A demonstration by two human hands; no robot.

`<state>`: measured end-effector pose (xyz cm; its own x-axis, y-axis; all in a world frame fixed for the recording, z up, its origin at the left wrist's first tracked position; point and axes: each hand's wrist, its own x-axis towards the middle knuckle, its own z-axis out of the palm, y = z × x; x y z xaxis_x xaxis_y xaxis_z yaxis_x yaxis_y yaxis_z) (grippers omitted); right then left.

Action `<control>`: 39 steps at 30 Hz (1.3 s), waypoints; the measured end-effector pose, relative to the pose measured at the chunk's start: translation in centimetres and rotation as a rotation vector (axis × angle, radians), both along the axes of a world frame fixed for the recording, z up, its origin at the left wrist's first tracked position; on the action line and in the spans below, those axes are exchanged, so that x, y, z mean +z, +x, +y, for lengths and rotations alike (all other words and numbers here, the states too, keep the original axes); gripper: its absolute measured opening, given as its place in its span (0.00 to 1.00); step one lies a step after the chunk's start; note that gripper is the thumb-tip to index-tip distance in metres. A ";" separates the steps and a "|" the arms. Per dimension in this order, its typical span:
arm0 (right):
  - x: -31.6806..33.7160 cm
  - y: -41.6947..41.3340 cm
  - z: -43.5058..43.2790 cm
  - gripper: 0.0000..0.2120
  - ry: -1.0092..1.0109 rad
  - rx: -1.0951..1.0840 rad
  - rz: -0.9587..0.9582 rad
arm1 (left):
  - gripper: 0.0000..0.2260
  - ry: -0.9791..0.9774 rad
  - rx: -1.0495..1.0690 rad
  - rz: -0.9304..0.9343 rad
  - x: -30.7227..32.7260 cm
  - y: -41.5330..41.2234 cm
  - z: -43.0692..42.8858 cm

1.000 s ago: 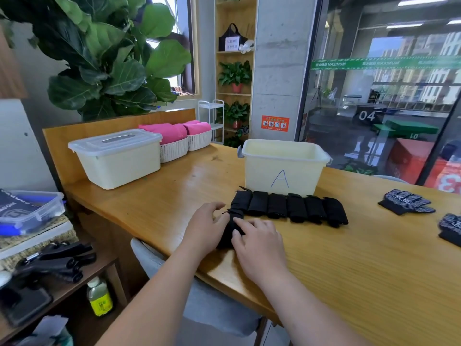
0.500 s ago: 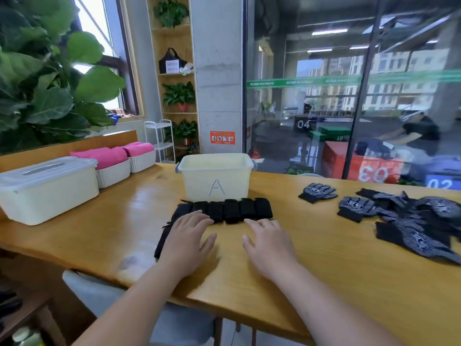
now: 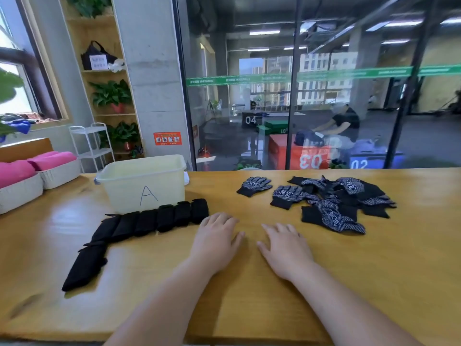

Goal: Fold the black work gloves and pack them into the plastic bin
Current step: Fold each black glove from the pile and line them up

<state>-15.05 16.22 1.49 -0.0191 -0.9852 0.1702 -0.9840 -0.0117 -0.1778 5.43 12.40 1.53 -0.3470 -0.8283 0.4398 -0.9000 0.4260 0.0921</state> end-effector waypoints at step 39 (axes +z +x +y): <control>-1.8 -6.6 -4.8 0.11 -0.255 -0.084 -0.168 | 0.25 0.266 -0.243 0.043 -0.4 -12.3 -10.2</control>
<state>-21.66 11.46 -0.27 -0.1469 -0.9051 0.3991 -0.9407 0.0030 -0.3393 -6.87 2.23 1.10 -0.5341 -0.8110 0.2387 -0.7682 0.5834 0.2635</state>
